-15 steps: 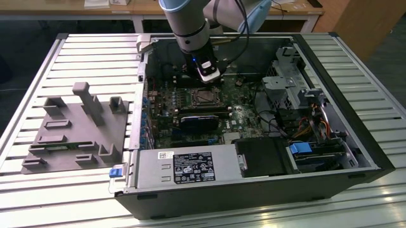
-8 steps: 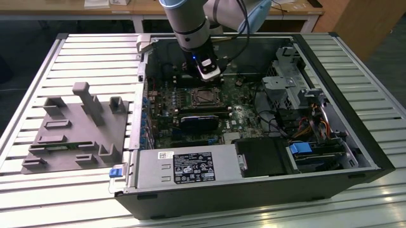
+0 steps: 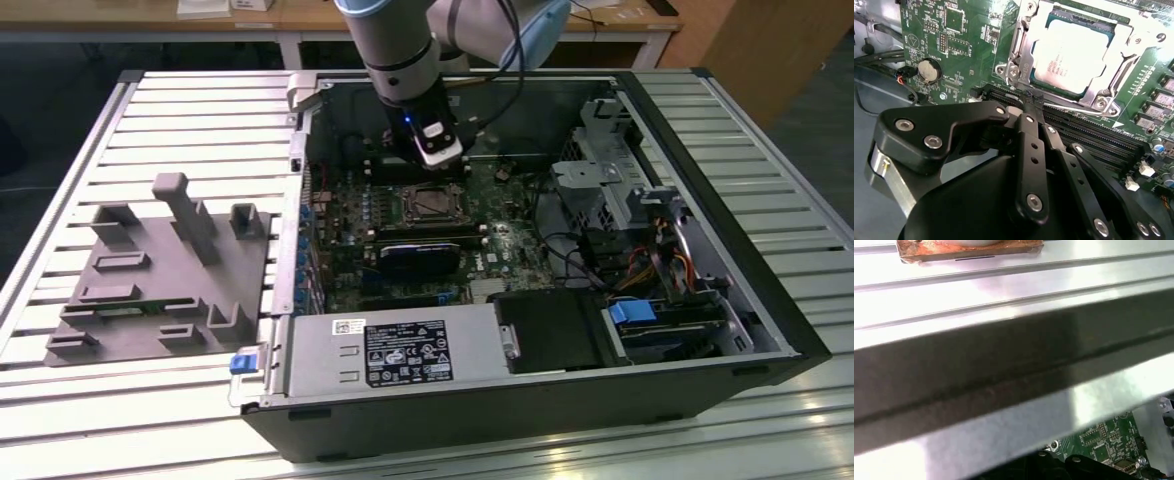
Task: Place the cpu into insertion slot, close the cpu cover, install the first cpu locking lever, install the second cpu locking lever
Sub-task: 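Install the first cpu locking lever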
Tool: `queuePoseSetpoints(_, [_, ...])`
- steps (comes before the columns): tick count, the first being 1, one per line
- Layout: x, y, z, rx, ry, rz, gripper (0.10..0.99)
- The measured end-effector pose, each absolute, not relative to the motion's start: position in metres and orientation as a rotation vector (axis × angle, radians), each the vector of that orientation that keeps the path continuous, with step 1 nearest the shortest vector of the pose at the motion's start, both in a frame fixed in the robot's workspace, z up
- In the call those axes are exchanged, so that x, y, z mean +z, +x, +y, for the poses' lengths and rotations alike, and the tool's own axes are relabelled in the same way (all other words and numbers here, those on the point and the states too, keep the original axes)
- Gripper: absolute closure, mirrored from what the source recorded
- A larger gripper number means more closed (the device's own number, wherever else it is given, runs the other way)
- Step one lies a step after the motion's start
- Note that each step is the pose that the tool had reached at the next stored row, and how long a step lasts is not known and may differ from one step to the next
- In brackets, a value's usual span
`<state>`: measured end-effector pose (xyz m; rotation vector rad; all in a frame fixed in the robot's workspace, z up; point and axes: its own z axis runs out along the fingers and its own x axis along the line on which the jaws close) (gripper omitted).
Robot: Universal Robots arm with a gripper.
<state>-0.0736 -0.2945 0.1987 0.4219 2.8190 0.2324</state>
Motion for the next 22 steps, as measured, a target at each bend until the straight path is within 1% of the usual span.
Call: queuePoseSetpoints(22, [0.1910, -0.0736, -0.2933, 0.217, 0.421, 2.819, 0.984])
